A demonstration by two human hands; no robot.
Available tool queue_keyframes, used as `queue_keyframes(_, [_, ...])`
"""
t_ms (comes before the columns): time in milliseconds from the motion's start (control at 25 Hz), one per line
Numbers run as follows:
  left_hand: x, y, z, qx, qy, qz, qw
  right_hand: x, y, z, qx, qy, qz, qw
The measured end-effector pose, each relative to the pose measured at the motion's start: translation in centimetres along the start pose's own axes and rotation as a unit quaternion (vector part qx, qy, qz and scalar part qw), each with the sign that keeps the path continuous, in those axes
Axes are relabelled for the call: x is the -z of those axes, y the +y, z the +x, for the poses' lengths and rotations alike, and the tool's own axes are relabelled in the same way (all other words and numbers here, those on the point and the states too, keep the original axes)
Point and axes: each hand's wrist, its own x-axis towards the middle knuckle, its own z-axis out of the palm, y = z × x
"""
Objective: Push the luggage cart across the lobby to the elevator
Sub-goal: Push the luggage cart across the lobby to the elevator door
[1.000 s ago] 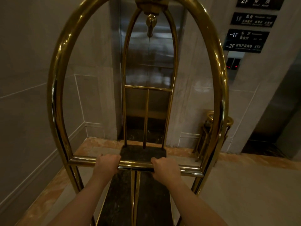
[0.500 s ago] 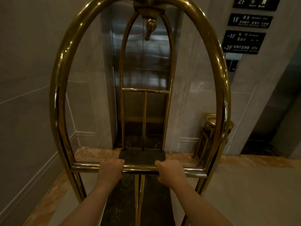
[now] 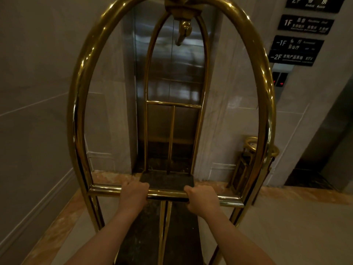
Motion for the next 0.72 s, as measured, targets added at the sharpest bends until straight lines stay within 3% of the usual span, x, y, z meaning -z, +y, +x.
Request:
queue_keyframes(480, [0.4, 0.9, 0.0, 0.000, -0.020, -0.007, 1.000, -0.5, 1.1, 0.0, 0.000, -0.001, -0.005, 1.000])
queue_keyframes(720, [1.7, 0.3, -0.5, -0.037, -0.098, -0.057, 0.993, -0.5, 1.0, -0.4, -0.005, -0.015, 0.002, 1.000])
